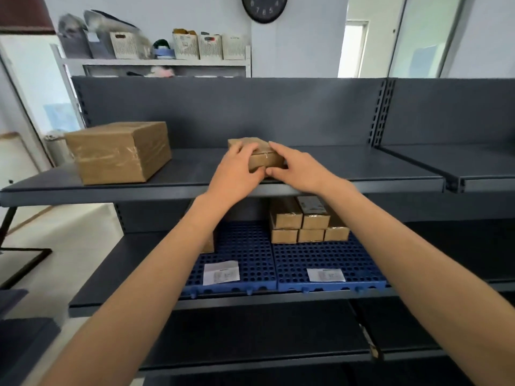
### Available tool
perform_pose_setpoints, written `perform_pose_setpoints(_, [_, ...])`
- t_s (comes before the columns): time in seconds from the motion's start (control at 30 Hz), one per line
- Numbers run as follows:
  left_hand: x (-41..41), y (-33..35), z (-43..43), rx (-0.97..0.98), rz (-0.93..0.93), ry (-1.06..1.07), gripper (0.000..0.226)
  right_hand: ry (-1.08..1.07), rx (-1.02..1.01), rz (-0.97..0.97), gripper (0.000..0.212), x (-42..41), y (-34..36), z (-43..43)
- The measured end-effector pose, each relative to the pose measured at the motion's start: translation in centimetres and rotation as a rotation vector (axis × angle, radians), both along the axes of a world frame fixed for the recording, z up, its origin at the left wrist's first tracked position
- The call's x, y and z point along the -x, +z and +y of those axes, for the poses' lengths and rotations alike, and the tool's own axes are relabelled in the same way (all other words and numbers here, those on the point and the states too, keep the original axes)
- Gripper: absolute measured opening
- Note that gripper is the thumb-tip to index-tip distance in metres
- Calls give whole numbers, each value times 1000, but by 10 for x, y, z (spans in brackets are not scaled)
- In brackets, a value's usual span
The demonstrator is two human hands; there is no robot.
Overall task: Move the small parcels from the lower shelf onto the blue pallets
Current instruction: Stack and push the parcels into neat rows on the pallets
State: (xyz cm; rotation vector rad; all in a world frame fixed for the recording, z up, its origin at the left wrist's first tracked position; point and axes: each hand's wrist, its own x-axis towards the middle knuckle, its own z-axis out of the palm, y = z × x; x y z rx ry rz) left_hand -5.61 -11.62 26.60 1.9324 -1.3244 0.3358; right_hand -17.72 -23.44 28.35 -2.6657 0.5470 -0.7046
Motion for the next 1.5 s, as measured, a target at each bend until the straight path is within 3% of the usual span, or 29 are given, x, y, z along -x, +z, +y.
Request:
perform_pose_setpoints(0.13, [12,0,12,66,-5,-11,56,-55,98,-137,54,13,-3,13])
perform_pose_setpoints(0.3, [65,-19,45,204,-47,-139,57,-98,163,-324,50,90,-20,55])
perform_pose_setpoints(0.47, [142,-80,63,302,-101,-259,53,-148,104,-360,54,183,-68,92])
perform_pose_setpoints(0.6, [173,-133,44,227,-111,-355,51,-212,109,-335,49,225,-119,86])
perform_pose_setpoints(1.0, [133,-187,-156,-140,9,-333,55,-250,-53,-264,44,177,-201,-127])
perform_pose_setpoints(1.23, [106,-189,-253,-227,-342,-141,54,-229,-32,-232,44,140,-216,-235])
perform_pose_setpoints(1.5, [73,-209,-266,-315,-560,-46,56,-110,-74,-168,48,108,-235,-264])
